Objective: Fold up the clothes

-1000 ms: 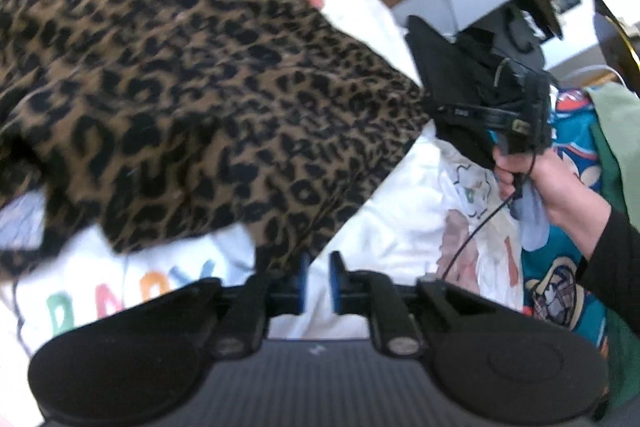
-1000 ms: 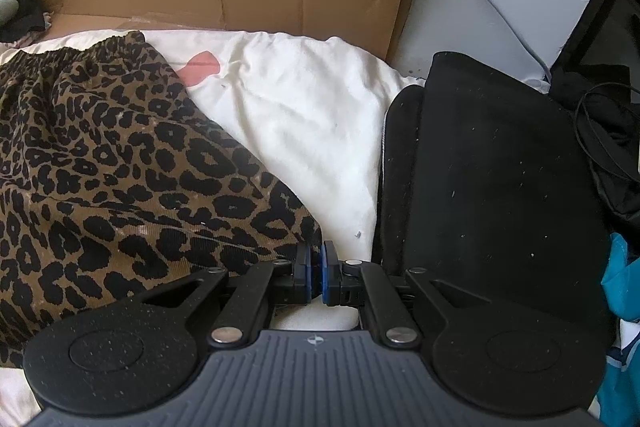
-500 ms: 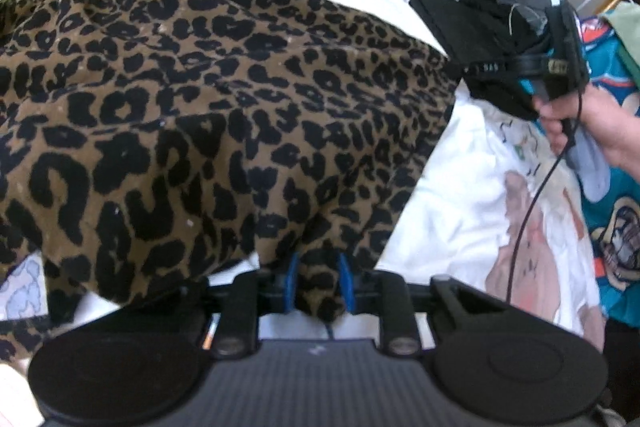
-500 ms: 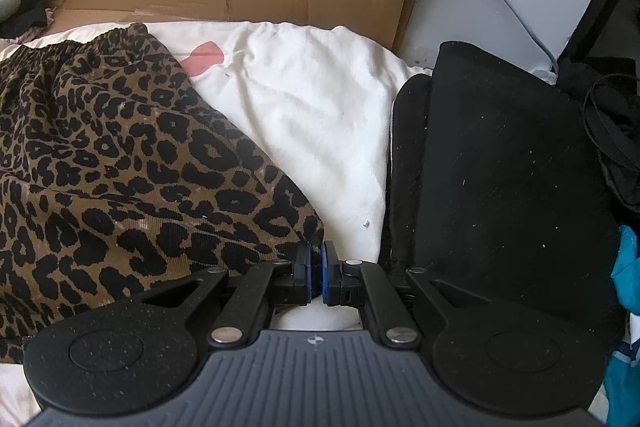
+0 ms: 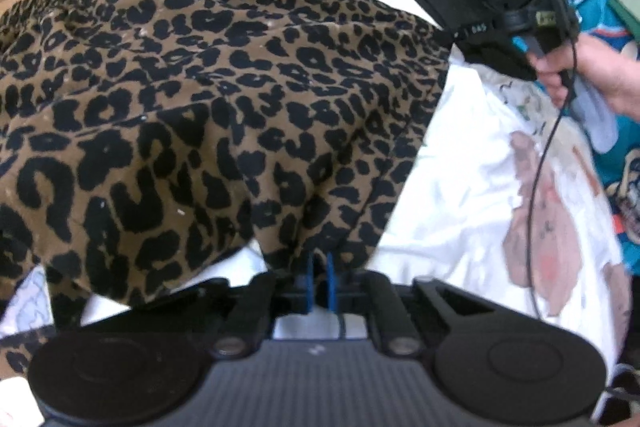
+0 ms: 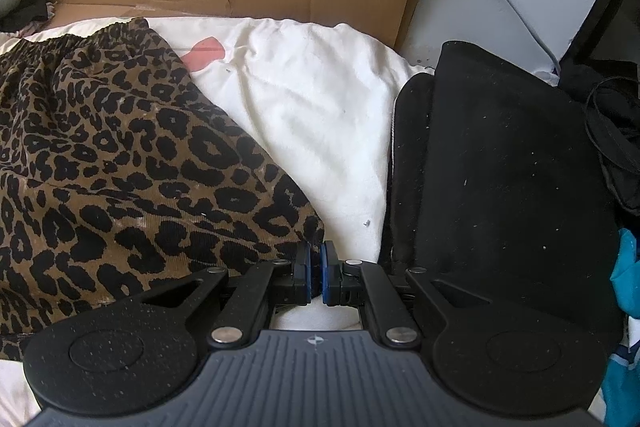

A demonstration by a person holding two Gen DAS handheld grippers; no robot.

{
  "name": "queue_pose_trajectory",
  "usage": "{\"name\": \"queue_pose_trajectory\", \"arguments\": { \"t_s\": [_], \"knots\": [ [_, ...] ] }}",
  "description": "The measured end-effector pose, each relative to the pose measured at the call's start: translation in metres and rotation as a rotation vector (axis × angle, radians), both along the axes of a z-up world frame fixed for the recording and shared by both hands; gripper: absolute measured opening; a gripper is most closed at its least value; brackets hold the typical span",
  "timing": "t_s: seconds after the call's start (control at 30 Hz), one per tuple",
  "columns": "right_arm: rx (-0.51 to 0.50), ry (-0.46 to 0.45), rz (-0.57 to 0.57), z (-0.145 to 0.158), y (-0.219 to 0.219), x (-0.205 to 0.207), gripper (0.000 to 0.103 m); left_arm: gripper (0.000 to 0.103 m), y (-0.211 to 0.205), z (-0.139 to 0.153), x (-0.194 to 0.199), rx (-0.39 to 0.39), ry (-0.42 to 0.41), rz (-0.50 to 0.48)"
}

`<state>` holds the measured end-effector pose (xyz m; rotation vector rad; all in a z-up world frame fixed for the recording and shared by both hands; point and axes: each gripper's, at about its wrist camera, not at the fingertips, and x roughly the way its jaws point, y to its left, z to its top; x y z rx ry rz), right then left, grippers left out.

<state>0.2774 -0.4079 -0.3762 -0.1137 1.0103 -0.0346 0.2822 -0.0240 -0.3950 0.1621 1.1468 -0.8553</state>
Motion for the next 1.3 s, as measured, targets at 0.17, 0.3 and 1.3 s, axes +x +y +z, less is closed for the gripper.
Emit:
{"name": "queue_pose_trajectory", "arguments": {
  "t_s": [0.17,0.3,1.3],
  "knots": [
    [-0.01,-0.001,0.002,0.006,0.0,0.002,0.002,0.002,0.008,0.014,-0.011,-0.066,0.039,-0.02],
    [-0.005,0.011,-0.003,0.003,0.0,0.003,0.003,0.004,0.008,0.008,-0.015,-0.036,0.049,-0.035],
    [0.254,-0.012,-0.201,-0.01,-0.037,-0.005,0.046,0.018,0.046,-0.027,0.023,-0.188,0.427,0.434]
  ]
}}
